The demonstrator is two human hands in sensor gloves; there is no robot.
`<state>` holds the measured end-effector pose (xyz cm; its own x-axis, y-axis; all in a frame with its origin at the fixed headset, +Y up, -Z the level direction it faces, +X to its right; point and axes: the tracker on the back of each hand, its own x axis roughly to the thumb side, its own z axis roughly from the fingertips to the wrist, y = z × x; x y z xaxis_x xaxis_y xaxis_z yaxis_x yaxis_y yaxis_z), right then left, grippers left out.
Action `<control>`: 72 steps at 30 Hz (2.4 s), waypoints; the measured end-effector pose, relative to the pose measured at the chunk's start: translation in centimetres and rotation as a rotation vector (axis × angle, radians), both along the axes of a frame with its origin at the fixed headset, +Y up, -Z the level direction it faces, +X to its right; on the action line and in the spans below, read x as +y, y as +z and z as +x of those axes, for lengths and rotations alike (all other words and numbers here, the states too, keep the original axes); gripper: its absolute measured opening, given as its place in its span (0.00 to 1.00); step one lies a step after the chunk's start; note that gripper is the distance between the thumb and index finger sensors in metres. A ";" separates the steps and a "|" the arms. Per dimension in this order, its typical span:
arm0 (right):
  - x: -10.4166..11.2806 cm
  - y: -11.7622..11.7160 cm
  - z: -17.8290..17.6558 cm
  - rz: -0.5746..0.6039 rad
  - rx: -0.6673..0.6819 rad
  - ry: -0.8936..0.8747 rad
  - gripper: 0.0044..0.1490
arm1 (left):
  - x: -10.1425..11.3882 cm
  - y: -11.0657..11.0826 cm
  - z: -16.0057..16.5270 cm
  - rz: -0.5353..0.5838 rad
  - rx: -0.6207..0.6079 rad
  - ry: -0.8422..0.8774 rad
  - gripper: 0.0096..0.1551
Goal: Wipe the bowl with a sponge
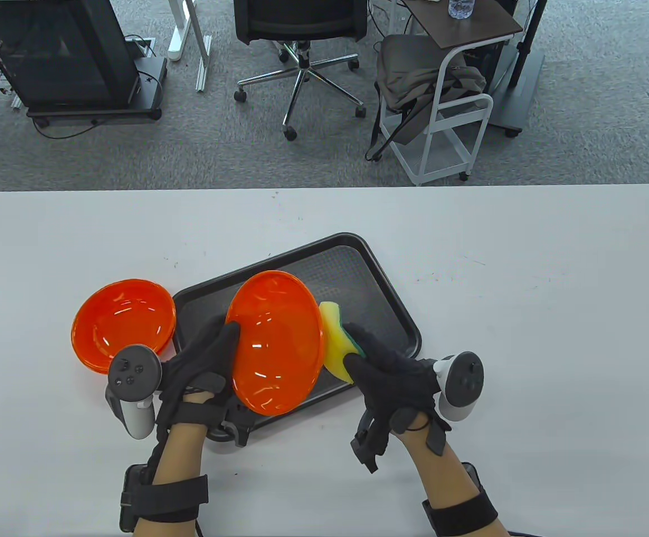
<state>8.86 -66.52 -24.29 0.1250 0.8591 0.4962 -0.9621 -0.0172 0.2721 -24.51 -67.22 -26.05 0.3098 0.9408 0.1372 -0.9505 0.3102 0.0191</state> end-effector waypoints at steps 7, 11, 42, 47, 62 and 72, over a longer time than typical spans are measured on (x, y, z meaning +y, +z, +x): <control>0.0 0.0 0.0 0.000 -0.015 0.009 0.31 | -0.1 -0.1 0.8 -0.020 -0.074 -0.002 0.30; -0.3 0.0 -0.1 -0.011 -0.016 0.007 0.31 | 0.2 0.0 2.1 -0.018 -0.182 -0.027 0.30; -1.2 0.2 -3.3 -0.082 0.228 0.156 0.32 | 0.0 0.1 1.0 0.041 -0.035 0.084 0.29; -0.7 0.3 -3.0 -0.049 0.233 0.095 0.31 | 0.0 0.1 0.8 0.037 -0.035 0.098 0.30; -0.2 0.2 -1.3 -0.001 0.061 -0.031 0.30 | -0.2 0.0 1.9 -0.001 -0.114 0.061 0.30; -0.6 0.0 -1.3 -0.046 0.097 0.010 0.30 | 0.4 0.2 2.7 0.075 -0.172 0.104 0.30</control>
<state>7.53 -67.16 -24.26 0.1621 0.8823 0.4419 -0.9311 -0.0115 0.3645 -21.81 -66.78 -25.84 0.1780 0.9516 0.2507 -0.9685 0.2145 -0.1266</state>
